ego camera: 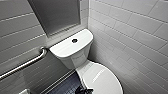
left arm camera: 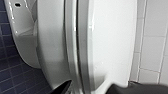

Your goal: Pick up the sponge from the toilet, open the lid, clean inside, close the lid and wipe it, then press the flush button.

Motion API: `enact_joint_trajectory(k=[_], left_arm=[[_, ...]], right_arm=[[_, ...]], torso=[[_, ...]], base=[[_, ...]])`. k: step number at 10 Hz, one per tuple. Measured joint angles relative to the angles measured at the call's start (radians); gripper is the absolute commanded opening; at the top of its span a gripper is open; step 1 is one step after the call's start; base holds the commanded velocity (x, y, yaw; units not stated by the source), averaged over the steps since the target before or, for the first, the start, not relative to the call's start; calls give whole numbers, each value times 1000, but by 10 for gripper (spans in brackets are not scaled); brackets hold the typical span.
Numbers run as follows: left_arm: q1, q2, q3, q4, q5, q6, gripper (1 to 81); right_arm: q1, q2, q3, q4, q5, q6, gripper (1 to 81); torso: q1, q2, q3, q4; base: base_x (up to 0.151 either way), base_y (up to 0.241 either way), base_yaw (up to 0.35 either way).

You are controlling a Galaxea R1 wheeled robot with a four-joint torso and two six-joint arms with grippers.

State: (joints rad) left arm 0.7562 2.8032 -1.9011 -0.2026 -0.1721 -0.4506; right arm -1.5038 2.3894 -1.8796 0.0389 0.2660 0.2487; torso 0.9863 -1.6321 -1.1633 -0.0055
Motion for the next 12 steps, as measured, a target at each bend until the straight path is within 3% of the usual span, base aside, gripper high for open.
enact_joint_trajectory(k=[12], left_arm=[[-13,39,-12,-1,24,-26,811]], right_arm=[[16,51,-65,0,-1,0,10]], torso=[[0,0,0,0]], base=[[0,0,0]])
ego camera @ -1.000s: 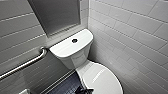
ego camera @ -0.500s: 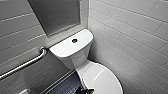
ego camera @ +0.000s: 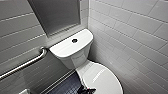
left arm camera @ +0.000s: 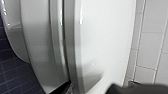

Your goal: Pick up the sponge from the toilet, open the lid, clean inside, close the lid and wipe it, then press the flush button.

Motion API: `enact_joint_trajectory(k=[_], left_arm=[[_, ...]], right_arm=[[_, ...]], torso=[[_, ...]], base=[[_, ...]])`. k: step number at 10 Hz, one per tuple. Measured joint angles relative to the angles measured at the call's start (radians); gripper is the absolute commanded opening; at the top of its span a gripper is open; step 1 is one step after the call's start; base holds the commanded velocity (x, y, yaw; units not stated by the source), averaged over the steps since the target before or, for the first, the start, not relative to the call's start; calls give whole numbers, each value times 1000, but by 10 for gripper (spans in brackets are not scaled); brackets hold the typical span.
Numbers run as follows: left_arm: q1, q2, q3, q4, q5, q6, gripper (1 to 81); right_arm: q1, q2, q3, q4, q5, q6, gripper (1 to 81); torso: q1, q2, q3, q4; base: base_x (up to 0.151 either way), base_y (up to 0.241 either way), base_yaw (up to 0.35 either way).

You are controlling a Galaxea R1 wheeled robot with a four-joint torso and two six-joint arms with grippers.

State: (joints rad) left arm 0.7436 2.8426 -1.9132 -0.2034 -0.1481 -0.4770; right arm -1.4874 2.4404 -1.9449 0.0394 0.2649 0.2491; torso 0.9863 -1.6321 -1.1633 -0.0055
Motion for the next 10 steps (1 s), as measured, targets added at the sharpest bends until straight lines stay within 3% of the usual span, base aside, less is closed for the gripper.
enact_joint_trajectory(k=[5,10], left_arm=[[0,41,-73,3,19,-19,811],[16,113,-144,32,-10,-22,811]], right_arm=[[0,0,-1,0,0,0,10],[11,0,-4,0,1,2,10]], torso=[[0,-1,0,0],[-1,-2,1,1]], base=[[0,0,0],[0,0,0]])
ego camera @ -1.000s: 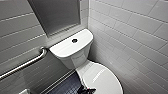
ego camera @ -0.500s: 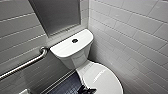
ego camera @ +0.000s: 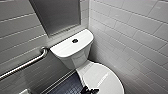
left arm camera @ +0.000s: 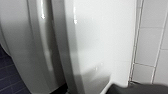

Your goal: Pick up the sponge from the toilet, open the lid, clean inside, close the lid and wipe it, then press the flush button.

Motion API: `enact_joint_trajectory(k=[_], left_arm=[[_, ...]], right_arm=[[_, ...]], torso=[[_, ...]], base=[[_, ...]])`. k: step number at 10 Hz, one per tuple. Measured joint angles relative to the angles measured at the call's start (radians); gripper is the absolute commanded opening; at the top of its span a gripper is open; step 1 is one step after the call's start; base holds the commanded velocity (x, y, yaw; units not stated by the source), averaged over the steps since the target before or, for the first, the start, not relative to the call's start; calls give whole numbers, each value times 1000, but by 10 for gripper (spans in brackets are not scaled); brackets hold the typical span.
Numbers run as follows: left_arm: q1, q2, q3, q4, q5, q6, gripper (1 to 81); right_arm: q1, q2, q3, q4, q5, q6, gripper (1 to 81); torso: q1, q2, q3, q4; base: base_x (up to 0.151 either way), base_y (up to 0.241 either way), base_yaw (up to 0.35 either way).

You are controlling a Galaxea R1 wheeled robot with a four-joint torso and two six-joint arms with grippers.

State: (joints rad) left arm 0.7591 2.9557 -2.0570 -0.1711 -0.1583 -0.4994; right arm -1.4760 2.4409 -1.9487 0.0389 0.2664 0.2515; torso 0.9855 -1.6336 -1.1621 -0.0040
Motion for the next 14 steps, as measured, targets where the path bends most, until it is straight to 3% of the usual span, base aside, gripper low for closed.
enact_joint_trajectory(k=[6,14], left_arm=[[-3,-54,106,1,-4,0,811],[-21,-46,96,-6,32,-27,811]], right_arm=[[11,11,-4,0,-1,0,10],[10,24,-11,0,-1,0,10]], torso=[[0,0,-1,0],[0,0,-1,0]], base=[[0,0,0],[0,0,0]])
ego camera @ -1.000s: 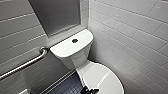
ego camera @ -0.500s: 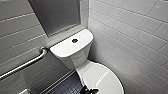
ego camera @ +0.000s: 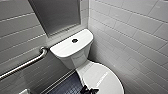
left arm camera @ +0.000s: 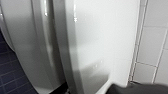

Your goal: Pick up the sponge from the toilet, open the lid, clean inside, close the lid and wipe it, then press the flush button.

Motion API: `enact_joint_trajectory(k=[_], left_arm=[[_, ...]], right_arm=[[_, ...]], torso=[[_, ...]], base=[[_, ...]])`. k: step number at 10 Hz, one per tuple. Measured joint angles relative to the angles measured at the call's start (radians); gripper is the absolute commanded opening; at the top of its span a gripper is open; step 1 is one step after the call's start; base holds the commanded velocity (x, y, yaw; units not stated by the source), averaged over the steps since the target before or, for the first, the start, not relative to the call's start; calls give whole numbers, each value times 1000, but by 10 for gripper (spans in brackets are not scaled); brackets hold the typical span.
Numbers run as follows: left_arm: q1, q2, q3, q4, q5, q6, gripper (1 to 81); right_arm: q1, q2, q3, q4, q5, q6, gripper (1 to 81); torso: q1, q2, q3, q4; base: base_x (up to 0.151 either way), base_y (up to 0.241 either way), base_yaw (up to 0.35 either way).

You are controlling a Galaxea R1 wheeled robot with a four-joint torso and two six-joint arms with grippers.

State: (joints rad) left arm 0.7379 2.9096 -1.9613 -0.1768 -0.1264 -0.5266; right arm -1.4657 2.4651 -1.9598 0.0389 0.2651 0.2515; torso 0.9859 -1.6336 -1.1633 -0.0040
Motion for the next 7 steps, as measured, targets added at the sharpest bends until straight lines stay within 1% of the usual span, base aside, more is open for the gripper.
enact_joint_trajectory(k=[7], left_arm=[[-23,-100,184,-6,-4,0,811]], right_arm=[[0,14,-15,0,0,0,10]], torso=[[0,0,-1,0]], base=[[0,0,0]])
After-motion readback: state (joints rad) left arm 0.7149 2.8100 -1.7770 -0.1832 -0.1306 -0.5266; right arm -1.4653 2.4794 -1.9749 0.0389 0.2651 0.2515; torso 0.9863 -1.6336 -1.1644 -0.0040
